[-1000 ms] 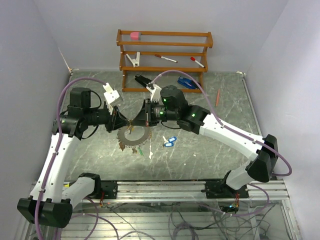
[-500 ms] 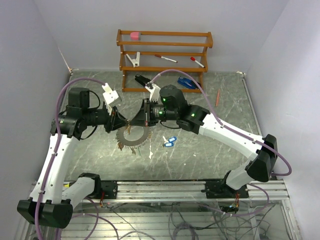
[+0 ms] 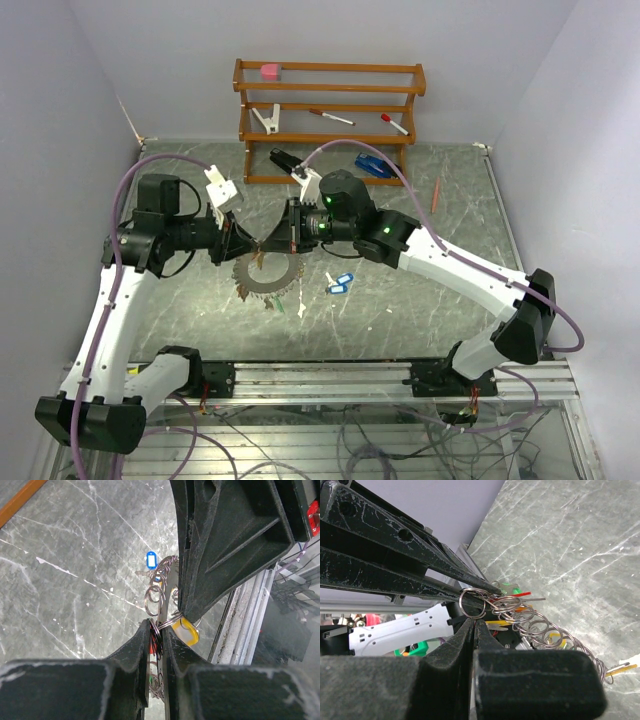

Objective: Put the keys on the keyring

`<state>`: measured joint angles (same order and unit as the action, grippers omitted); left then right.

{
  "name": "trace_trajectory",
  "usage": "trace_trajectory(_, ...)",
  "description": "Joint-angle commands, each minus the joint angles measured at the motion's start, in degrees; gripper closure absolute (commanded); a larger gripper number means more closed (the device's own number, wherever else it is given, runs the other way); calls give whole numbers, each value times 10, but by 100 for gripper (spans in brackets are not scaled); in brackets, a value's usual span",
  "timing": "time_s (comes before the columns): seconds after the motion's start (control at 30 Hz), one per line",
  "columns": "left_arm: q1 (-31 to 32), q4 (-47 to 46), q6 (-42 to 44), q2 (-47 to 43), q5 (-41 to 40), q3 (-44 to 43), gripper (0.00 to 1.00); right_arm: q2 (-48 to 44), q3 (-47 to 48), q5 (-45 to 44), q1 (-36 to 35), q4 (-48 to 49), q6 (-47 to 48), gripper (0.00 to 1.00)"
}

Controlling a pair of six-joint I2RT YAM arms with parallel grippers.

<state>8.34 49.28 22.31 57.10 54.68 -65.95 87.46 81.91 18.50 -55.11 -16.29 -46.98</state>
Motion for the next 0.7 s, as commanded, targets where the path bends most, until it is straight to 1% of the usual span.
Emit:
trace_trajectory(0.0,-2,1,2,-5,52,-20,93,-17,1,-26,1,-5,-1,100)
trace_trajectory(0.3,-2,-11,-10,1,51,-18,93,-32,-9,-40,1,-17,-2,100)
trace_trajectory(0.67,-2,13,10,-3,81,-29,93,-13,2,-35,1,-6,-5,100)
